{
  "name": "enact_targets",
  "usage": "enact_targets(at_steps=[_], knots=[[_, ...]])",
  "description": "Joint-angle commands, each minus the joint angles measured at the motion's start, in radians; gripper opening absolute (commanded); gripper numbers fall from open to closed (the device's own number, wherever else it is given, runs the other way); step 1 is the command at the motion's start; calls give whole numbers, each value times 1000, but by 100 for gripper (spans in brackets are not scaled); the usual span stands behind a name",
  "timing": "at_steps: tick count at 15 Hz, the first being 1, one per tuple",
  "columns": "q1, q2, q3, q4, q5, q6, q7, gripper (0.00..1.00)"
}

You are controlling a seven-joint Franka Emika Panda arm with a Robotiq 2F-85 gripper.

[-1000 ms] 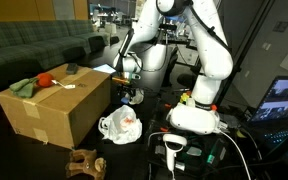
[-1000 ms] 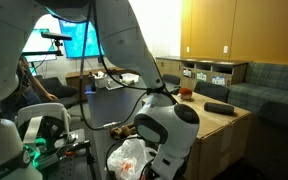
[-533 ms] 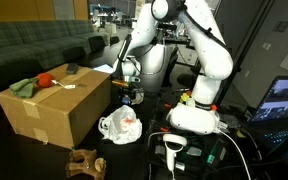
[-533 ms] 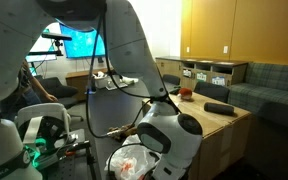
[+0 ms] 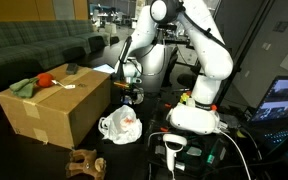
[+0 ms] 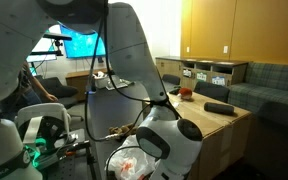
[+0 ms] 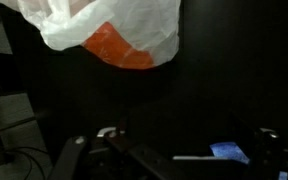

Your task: Put the objects on the table on top of the box and put the objects on the box on the table

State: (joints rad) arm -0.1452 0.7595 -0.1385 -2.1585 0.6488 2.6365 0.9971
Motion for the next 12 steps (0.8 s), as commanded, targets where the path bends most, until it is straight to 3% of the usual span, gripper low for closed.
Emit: enact_targets(at_steps=[1, 12], knots=[[8, 16, -4, 19, 9, 14, 25, 100], [32, 100, -13, 82, 2, 162, 102, 100]])
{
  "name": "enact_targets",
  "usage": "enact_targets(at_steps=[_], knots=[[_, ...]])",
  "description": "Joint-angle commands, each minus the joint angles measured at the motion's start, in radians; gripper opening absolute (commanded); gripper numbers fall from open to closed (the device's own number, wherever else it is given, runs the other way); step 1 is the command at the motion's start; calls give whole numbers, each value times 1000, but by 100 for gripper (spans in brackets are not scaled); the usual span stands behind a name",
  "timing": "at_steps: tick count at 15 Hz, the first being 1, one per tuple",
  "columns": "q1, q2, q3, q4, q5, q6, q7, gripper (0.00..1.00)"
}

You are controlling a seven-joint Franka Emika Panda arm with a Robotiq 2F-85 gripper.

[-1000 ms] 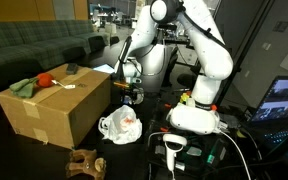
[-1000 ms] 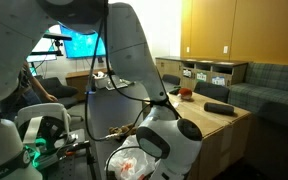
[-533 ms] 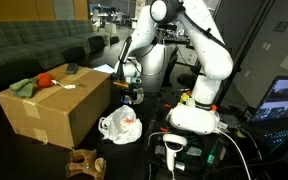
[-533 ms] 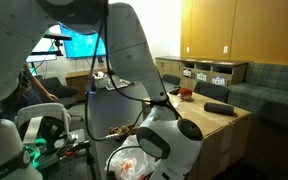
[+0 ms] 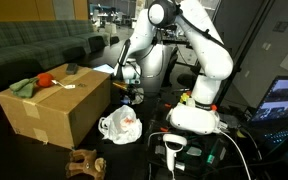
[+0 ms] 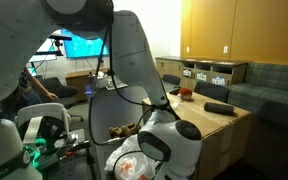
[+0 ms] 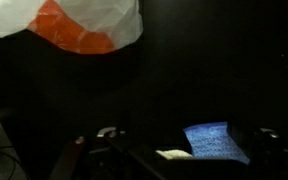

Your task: Put the objects on the table on top of the box and put the objects on the box on the table

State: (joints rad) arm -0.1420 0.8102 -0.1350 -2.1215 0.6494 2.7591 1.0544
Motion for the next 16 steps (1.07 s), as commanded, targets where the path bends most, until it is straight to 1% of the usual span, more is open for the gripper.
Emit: enact_targets(at_steps=[1, 4, 9, 13, 16], knots=[[31, 60, -18, 52, 0, 49, 53, 100], [32, 77, -22, 60, 1, 81, 68, 100], [27, 59, -31, 26, 10, 168, 83, 100], [6, 57, -13, 30, 13, 233, 67, 100], [4, 71, -11, 51, 9, 252, 69, 100]])
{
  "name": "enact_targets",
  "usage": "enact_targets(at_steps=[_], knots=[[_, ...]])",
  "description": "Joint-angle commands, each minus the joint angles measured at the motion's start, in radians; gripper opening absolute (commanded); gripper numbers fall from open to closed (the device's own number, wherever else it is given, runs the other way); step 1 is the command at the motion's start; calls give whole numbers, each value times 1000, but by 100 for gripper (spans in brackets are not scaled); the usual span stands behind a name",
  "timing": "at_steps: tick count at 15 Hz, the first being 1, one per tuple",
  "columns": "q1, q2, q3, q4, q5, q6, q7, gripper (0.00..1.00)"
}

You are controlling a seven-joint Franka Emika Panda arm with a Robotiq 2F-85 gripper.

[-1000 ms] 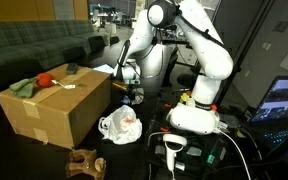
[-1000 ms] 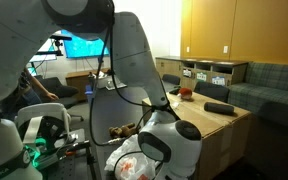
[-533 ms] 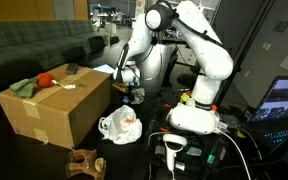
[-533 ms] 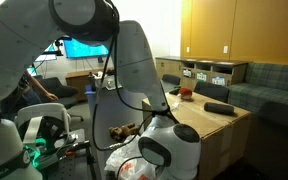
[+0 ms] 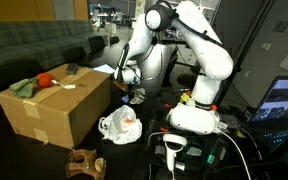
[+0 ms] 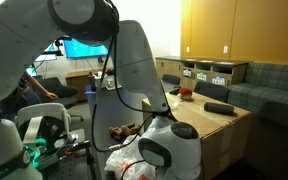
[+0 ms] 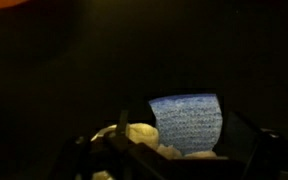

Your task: Put the objects on the table on top of the box and put the objects on the box on the table

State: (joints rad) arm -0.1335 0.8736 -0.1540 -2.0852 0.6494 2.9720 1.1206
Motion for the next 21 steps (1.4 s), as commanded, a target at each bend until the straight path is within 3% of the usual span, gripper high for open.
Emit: enact_targets(at_steps=[1, 18, 20, 21], knots=[[-8, 15, 9, 28, 6, 35, 2, 100], [-14, 145, -36, 205, -30, -112, 23, 100], [-18, 154, -34, 223, -35, -129, 19, 74], [-20, 157, -33, 231, -35, -135, 18, 66]])
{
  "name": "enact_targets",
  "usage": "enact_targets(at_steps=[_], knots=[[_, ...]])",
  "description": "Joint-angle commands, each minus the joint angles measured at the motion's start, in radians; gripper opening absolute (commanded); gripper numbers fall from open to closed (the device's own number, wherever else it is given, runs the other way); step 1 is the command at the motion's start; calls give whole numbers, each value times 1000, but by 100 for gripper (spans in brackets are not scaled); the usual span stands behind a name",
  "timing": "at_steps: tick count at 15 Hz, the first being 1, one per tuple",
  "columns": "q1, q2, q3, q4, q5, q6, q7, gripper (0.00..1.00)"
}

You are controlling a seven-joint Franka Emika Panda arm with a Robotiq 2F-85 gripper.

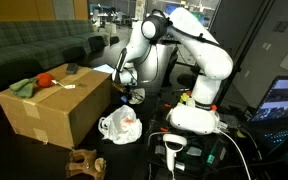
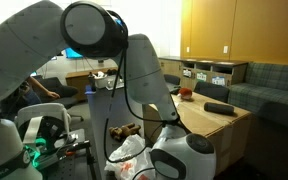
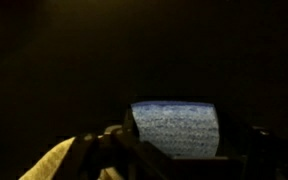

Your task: Put the objects on the table on top of the box and put the objects on the box on the table

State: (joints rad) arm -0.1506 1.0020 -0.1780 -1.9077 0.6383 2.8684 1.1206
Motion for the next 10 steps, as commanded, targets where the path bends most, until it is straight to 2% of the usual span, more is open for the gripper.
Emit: enact_targets(at_steps=[1, 3, 8, 10], knots=[[-6, 31, -8, 60, -26, -39, 14, 58], [-4, 30, -12, 70, -34, -54, 13, 44], [1, 6, -21, 59, -63, -64, 4, 37], [12, -31, -25, 22, -85, -46, -8, 35]])
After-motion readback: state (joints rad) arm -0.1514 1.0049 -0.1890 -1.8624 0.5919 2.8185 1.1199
